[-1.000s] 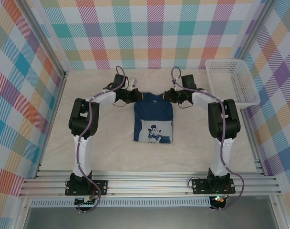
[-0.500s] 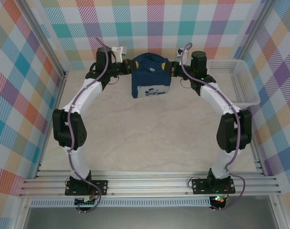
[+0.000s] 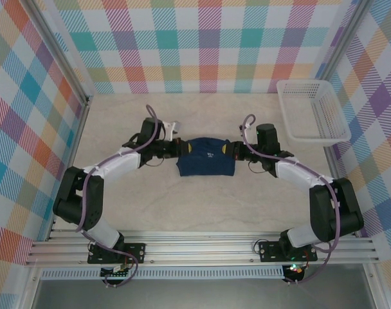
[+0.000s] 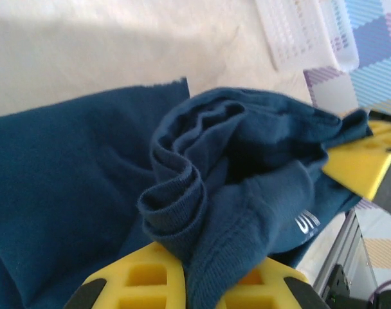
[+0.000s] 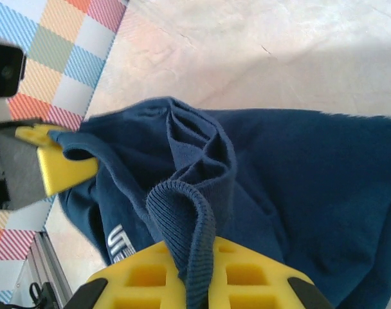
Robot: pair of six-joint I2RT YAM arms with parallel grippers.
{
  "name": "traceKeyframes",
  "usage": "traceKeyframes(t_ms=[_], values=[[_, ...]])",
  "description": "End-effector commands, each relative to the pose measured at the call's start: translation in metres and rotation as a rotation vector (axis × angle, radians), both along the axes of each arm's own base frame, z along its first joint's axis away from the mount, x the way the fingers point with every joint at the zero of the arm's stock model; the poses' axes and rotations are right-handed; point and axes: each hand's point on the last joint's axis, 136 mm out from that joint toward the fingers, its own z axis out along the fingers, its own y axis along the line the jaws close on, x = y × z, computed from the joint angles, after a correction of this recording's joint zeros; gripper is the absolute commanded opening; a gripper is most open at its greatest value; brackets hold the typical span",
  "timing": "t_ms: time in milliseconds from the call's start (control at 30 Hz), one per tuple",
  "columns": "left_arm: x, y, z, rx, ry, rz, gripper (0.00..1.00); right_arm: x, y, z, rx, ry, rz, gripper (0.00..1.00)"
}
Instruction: Fold the inside-out t-shirt
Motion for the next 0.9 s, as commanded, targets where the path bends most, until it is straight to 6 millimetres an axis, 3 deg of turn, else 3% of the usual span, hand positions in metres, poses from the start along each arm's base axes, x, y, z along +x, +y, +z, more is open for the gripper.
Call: traceKeyframes(t_ms=[0, 300, 500, 600, 667, 867], values=[[0.008, 0.004, 0.013, 0.000, -0.041, 0.090, 0.00, 0.017, -0.006, 0.008, -0.027, -0.042, -0.066, 0.00], [0.035, 0.026, -0.049, 0.161, 0.102, 0.250, 0.00, 0.075, 0.003, -0.028, -0.144, 0.037, -0.086, 0.00], [0.049, 0.046, -0.086, 0.225, 0.165, 0.330, 0.02, 0.100, 0.003, -0.070, -0.224, 0.115, -0.108, 0.00], [0.061, 0.053, -0.097, 0.256, 0.165, 0.363, 0.15, 0.111, 0.003, -0.087, -0.270, 0.149, -0.107, 0.08], [0.071, 0.058, -0.100, 0.279, 0.146, 0.384, 0.30, 0.119, 0.001, -0.090, -0.318, 0.162, -0.105, 0.11], [0.088, 0.076, -0.076, 0.325, 0.057, 0.444, 0.52, 0.123, -0.022, -0.063, -0.469, 0.097, -0.133, 0.37]])
